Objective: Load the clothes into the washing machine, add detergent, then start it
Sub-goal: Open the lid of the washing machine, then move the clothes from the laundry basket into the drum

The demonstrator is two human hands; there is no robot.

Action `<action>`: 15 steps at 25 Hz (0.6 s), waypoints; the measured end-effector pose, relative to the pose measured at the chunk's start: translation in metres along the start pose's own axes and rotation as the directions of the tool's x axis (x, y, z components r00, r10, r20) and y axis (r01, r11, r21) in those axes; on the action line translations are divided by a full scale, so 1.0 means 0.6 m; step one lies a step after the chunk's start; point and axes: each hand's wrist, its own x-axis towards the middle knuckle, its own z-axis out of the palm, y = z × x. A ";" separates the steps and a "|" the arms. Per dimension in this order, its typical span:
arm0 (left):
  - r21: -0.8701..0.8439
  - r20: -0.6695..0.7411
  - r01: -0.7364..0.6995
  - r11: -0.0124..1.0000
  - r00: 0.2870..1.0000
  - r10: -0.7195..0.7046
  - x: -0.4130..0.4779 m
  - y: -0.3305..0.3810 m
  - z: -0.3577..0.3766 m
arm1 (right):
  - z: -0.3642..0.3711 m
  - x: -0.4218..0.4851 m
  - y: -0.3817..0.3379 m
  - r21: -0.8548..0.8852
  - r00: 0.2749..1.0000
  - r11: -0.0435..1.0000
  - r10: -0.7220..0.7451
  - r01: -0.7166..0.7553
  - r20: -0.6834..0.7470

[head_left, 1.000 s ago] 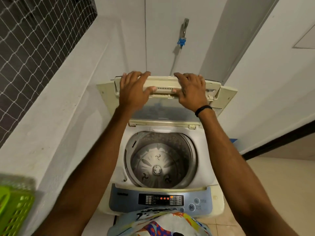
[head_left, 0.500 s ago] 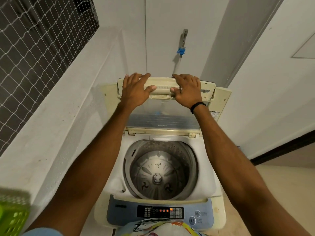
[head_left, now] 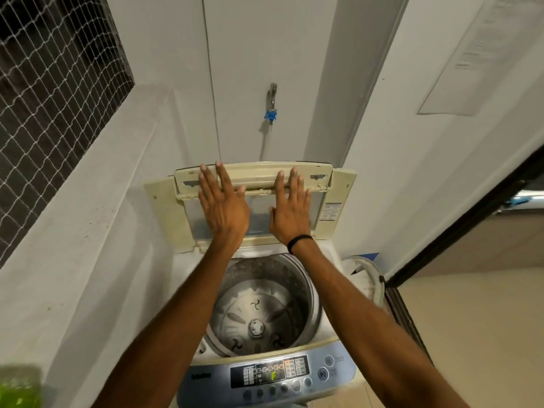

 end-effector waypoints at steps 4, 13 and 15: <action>-0.100 0.085 -0.010 0.995 0.996 0.018 -0.045 0.011 0.014 | -0.009 -0.042 0.021 -0.051 0.986 0.998 0.053 -0.045 0.156; -0.351 0.389 0.248 0.903 0.916 -0.100 -0.304 0.052 0.078 | -0.046 -0.228 0.178 0.212 0.949 0.927 0.291 -0.311 0.121; -0.349 0.402 0.264 0.899 0.909 -0.111 -0.371 0.068 0.086 | -0.052 -0.281 0.243 0.292 0.900 0.852 0.423 -0.434 0.105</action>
